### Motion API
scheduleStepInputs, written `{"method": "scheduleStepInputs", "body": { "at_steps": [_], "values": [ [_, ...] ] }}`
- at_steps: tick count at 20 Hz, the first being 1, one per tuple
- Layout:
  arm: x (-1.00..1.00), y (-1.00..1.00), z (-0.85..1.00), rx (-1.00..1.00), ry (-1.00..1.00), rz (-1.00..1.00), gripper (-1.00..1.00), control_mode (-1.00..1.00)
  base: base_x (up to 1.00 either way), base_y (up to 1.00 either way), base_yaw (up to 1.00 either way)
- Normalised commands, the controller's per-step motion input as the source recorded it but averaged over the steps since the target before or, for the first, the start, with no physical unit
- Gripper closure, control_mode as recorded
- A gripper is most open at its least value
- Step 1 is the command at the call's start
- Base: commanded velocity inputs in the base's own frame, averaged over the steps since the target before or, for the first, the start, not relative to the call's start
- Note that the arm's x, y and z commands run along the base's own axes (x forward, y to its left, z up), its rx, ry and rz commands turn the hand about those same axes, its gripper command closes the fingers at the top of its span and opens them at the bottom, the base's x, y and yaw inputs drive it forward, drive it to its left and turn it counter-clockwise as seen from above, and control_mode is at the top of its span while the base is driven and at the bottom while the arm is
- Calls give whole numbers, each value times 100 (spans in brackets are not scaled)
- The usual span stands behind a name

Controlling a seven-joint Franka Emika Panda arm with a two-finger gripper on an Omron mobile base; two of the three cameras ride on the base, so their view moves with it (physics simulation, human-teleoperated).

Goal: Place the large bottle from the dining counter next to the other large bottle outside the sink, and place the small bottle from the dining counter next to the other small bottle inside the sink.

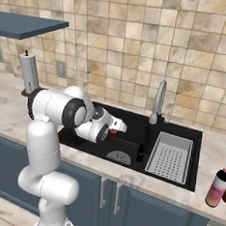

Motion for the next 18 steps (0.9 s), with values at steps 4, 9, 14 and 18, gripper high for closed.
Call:
{"method": "scheduleStepInputs", "body": {
  "at_steps": [4,9,14,18],
  "values": [
    [13,-24,-33,0,0,0,100,-100,0,0,0],
    [13,-21,-35,0,0,0,100,-100,0,0,0],
    [10,-23,-28,0,0,0,100,-100,0,0,0],
    [13,-27,-22,1,0,0,100,-100,0,0,0]
  ]
}}
